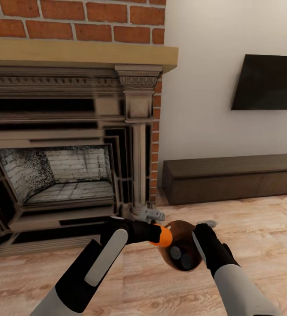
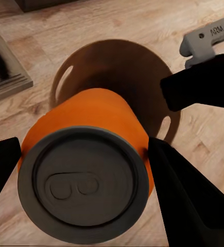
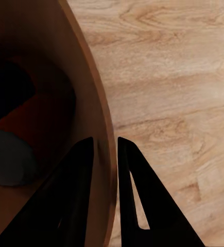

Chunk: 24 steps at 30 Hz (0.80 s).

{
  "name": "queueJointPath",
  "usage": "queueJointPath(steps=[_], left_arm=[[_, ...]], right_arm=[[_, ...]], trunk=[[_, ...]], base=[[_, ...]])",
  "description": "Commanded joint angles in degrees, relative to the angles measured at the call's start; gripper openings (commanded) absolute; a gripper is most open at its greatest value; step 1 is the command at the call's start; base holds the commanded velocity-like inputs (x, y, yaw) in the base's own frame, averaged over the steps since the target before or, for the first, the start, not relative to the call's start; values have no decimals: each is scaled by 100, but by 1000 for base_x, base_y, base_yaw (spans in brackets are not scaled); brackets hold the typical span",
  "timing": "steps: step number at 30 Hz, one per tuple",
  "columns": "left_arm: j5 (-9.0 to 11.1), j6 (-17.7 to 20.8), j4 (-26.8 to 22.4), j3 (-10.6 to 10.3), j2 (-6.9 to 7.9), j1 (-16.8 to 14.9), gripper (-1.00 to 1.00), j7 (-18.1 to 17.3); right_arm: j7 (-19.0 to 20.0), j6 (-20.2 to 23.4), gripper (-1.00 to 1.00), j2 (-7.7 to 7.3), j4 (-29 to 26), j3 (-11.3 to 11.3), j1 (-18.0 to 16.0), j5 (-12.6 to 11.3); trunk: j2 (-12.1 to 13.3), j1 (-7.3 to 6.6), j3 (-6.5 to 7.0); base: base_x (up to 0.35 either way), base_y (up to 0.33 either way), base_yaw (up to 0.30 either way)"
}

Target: Put the three can of soda from the living room inside the tash can in the kitchen.

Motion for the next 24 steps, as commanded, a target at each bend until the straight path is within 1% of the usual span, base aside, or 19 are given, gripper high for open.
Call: queueJointPath(steps=[1,4,7,12,17,18,19,21,24], left_arm=[[4,-31,37,0,-1,0,-100,-3],[0,-250,255,-13,-8,-1,-100,1],[-8,-532,595,-27,-55,-6,-100,3],[-28,-701,835,-35,-106,-8,-100,4],[-41,-1063,1135,-73,-131,-13,-100,5],[-42,-1115,1188,-94,-135,-14,-100,5],[-43,-1274,1354,-186,-166,-16,-100,5],[-44,-1385,1474,-255,-183,-16,-100,5],[-40,-1656,1760,-441,-227,-20,-100,-13]], right_arm=[[18,18,-100,19,-6,12,-3,129],[22,22,-100,73,-5,45,-3,128],[31,29,-100,143,-5,64,-3,128],[34,41,-100,190,-10,73,-3,126],[41,69,-100,233,-12,98,-3,120],[41,72,-100,244,-13,105,-3,120],[43,83,-100,271,-13,126,1,118],[43,88,-100,290,-13,135,1,115],[44,99,-100,340,-15,146,4,112]], trunk=[[0,0,1],[0,0,1],[0,0,1],[0,0,1],[0,0,1],[0,0,1],[0,0,1],[0,0,1],[0,0,1]], base=[[0,0,0],[0,0,0],[0,0,0],[0,0,0],[0,0,0],[0,0,0],[0,0,0],[0,0,0],[0,0,0]])
